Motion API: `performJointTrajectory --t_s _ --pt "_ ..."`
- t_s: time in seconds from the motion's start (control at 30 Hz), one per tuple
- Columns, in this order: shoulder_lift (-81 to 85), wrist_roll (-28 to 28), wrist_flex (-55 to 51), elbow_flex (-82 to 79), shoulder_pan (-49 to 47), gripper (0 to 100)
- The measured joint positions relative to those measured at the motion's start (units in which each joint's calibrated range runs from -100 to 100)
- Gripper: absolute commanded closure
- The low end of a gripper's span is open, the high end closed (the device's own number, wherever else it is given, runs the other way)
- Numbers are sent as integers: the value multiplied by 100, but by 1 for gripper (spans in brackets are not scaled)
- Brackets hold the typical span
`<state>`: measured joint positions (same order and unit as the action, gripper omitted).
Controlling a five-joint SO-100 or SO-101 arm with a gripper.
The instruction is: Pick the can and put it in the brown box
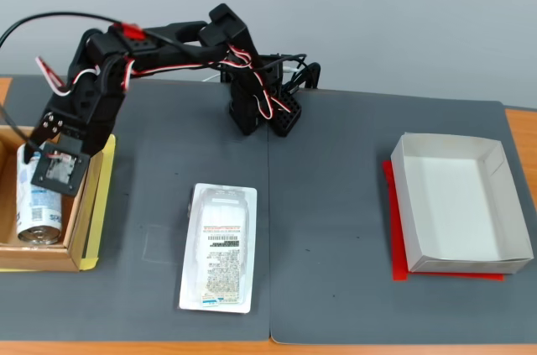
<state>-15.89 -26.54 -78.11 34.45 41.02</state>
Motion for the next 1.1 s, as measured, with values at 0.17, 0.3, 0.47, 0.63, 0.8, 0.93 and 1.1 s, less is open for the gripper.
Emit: performJointTrajectory --t_s 0.17,0.3,0.47,0.63,0.8,0.93,1.1 --pt "634 752 -95 0 -229 99" --pt "1344 1192 -95 -372 -407 99" --pt "2375 1324 -95 -1559 -673 99" --pt "3474 1324 -95 -2856 -1101 99" --pt "4387 1548 -95 -4016 -1663 99" --pt "4945 1968 -95 -4859 -2084 99" --pt "5647 2339 510 -6056 -2498 99"
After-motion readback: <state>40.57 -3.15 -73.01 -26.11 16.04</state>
